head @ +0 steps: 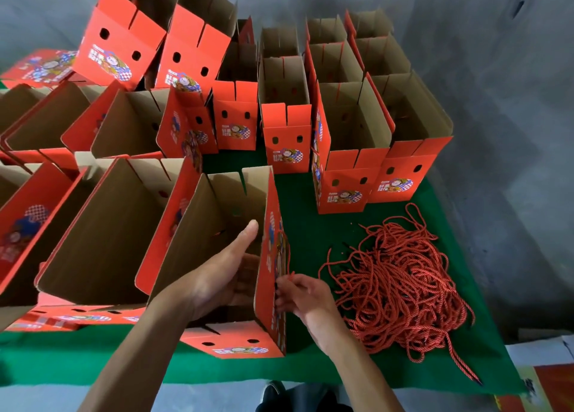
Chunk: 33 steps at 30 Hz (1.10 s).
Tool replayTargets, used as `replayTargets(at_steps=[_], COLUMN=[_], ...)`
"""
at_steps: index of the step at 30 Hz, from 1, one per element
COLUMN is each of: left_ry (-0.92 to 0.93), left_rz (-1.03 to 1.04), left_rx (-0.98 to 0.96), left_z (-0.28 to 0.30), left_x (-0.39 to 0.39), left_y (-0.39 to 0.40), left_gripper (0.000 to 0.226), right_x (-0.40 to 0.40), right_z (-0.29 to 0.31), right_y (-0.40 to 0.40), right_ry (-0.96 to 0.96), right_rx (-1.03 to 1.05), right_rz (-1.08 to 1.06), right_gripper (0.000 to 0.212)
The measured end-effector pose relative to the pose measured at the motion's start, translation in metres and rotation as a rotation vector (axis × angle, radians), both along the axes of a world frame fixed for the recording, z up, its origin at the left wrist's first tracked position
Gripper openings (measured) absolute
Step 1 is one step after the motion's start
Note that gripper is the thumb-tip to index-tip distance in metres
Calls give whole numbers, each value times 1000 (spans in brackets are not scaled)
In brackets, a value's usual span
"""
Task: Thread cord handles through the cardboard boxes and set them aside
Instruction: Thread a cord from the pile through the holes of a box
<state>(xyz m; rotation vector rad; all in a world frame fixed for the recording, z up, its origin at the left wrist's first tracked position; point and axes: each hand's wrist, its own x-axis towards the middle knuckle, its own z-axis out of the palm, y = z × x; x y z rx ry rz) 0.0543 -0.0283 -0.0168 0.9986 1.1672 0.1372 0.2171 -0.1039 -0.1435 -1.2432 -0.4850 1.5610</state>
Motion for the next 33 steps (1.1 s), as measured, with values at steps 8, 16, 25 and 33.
replayTargets(at_steps=[8,16,25,33], left_ry=[464,563,806,125], left_rz=[-488,-609,-590,-157], left_rx=[422,463,672,438], left_z=[-6,-21,-15,-4], left_x=[32,36,42,50], left_y=[10,9,6,-4], left_gripper=[25,39,29,52], right_x=[6,2,-8,-8], right_z=[-10,-13,-9,-13], right_y=[0,0,2,7], right_ry=[-13,-29,-156,-290], right_rx=[-47,-34,32,181], right_rz=[-12,-48,-67,-233], right_gripper=[19,25,31,16])
